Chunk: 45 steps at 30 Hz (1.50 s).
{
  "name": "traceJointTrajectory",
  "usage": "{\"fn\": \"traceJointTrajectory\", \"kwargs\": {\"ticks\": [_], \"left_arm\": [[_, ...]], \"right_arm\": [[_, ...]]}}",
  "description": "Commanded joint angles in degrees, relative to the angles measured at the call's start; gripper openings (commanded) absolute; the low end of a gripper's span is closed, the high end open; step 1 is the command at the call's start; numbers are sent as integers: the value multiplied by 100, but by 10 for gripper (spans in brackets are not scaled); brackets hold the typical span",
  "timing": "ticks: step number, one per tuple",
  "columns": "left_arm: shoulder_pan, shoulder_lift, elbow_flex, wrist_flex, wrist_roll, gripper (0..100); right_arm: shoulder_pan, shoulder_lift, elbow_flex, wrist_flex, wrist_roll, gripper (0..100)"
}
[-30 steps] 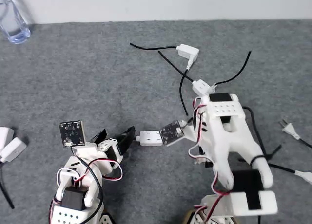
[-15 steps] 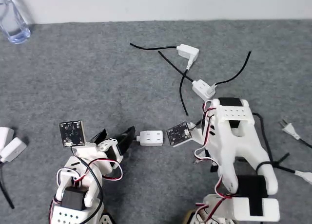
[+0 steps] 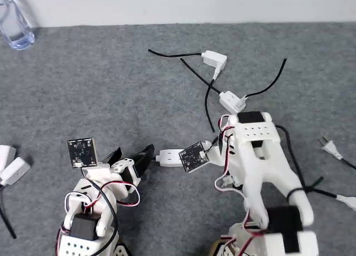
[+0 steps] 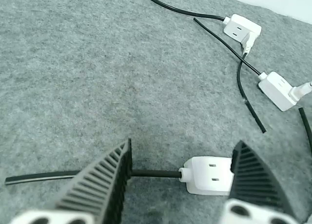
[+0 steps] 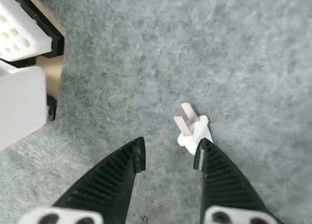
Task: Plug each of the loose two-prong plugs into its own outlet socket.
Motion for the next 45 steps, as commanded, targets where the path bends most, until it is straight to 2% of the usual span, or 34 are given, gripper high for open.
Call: {"fn": "traceJointTrajectory", "kwargs": {"ticks": [1, 10, 34, 41, 45], "left_arm": [[26, -9, -48, 18, 9, 311], [26, -9, -48, 9, 9, 311], [26, -18, -48, 26, 9, 311], [26, -18, -48, 26, 9, 311], [26, -18, -48, 26, 0, 311]], "right_arm": [[-40, 259, -185, -92, 35, 173], [347, -13, -176, 224, 70, 173], [585, 4, 422, 251, 62, 173], [532, -857, 316, 286, 88, 173], [585, -1077, 325, 523, 993, 176]]}}
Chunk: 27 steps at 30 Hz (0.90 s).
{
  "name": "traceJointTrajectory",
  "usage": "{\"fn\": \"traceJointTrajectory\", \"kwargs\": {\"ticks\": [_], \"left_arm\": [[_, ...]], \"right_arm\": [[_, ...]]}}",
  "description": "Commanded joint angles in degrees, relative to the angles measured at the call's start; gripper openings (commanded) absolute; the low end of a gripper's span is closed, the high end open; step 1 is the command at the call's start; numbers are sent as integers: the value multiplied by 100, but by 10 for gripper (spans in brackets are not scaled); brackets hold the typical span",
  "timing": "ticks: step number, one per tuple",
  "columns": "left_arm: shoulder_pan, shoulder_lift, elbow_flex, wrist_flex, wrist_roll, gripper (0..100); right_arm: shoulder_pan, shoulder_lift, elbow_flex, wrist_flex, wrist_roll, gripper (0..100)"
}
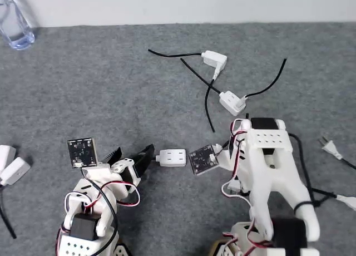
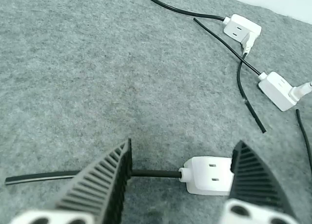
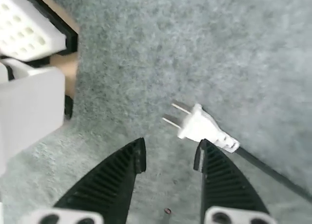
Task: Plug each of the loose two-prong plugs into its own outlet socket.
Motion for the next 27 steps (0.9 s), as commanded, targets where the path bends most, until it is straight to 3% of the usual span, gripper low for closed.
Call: {"fn": "traceJointTrajectory", "kwargs": {"ticks": [1, 7, 11, 16, 27], "left_arm": [[26, -18, -48, 26, 0, 311], [18, -9, -48, 26, 0, 311], [18, 0, -48, 35, 0, 311], [18, 0, -48, 35, 0, 311], [26, -26, -48, 26, 0, 311]], "right_arm": [[75, -251, -141, 356, 844, 176], [119, -57, -141, 382, 1802, 176], [453, 523, -334, 382, 2892, 176], [831, 1402, -1108, 382, 3736, 176], [787, 2202, -1758, 259, 4141, 173]]}}
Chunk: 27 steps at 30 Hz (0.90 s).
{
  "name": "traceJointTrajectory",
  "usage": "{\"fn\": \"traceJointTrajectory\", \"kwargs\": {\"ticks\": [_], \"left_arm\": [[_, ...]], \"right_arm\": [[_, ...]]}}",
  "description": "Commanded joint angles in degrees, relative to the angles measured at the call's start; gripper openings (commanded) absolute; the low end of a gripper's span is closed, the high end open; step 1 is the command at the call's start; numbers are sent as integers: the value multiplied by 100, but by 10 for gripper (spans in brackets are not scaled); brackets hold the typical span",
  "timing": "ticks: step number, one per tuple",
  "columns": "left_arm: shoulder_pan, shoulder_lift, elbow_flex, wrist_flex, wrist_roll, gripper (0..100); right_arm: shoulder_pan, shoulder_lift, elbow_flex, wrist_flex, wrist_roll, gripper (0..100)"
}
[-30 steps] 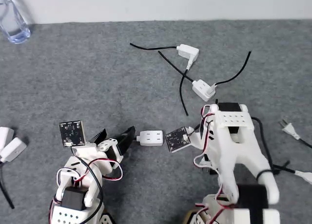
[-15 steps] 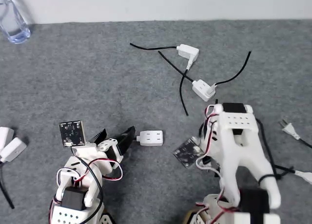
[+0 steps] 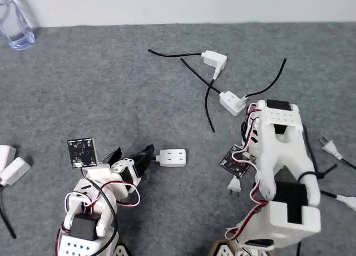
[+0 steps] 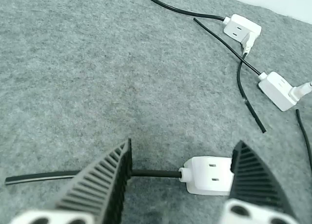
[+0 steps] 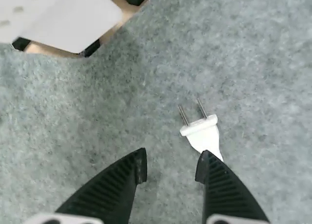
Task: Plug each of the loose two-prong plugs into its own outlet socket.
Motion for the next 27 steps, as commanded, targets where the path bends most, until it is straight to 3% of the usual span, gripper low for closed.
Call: {"fn": "traceJointTrajectory", "kwargs": {"ticks": [1, 14, 21, 27], "left_arm": [[26, -26, -48, 26, 0, 311], [26, -18, -48, 26, 0, 311], [18, -18, -48, 26, 0, 311], [18, -18, -48, 26, 0, 311]], "right_arm": [[13, 321, -193, -215, 167, 173], [716, 690, -905, 497, 97, 173], [699, 936, -800, 462, 70, 173], [637, 1200, -862, 365, -519, 173]]}}
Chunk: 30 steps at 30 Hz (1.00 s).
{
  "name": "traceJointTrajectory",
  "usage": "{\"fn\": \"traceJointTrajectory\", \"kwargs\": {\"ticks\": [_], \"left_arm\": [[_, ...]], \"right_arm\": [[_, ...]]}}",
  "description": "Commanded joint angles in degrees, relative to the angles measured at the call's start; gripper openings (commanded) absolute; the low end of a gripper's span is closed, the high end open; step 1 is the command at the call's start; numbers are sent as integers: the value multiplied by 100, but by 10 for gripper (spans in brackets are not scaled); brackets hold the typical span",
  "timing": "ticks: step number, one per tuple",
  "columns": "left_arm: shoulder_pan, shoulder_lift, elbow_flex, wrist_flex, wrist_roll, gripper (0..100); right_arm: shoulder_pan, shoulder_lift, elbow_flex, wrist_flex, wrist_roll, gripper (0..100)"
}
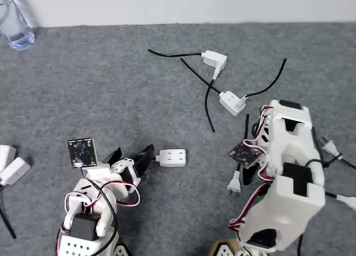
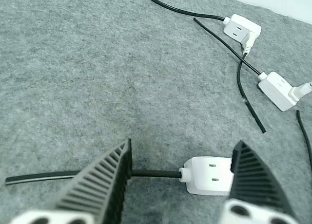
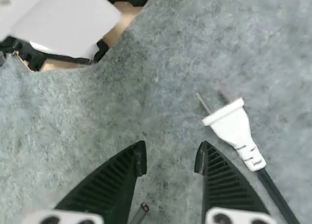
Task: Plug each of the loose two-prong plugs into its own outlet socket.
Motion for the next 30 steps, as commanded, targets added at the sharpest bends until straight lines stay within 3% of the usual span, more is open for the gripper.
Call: {"fn": "traceJointTrajectory", "kwargs": {"ticks": [1, 14, 30], "left_arm": [[18, -18, -48, 26, 0, 311], [18, -18, -48, 35, 0, 311], [18, -35, -48, 132, 0, 311]], "right_arm": [[-40, -13, -220, 4, -167, 173], [-1446, 101, -44, 479, -1600, 173], [-2299, 119, -26, 48, -2840, 173]]}}
